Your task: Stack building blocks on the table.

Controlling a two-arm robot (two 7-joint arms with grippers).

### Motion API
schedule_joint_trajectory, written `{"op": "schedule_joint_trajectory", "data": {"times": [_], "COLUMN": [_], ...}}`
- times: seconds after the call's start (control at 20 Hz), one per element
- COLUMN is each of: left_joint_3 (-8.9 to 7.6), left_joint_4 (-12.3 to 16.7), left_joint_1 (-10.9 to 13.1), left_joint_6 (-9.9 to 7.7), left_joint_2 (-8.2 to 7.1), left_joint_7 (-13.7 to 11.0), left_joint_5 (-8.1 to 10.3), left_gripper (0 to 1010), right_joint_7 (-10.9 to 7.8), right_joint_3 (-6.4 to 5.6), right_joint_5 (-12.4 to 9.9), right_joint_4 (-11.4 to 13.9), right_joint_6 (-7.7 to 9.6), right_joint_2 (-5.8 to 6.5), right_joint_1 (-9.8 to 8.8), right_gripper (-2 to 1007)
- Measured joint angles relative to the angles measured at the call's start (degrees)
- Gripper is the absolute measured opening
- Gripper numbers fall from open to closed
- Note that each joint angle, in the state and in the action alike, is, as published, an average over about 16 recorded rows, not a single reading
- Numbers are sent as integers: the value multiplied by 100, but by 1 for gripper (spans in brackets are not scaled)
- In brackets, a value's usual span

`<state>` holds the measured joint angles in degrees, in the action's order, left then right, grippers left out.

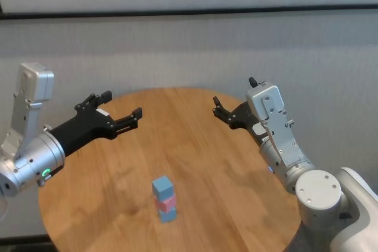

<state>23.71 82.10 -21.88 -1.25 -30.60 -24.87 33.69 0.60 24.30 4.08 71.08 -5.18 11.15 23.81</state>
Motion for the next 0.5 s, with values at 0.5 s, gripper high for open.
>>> {"op": "schedule_joint_trajectory", "data": {"times": [0.5], "left_joint_3": [48], "left_joint_4": [-23], "left_joint_1": [-35], "left_joint_6": [-60], "left_joint_2": [-8], "left_joint_7": [-76], "left_joint_5": [-12], "left_gripper": [1000], "right_joint_7": [0], "right_joint_3": [0], "right_joint_5": [0], "right_joint_4": [0], "right_joint_6": [0], "right_joint_2": [0], "right_joint_1": [0], "right_gripper": [1001]}}
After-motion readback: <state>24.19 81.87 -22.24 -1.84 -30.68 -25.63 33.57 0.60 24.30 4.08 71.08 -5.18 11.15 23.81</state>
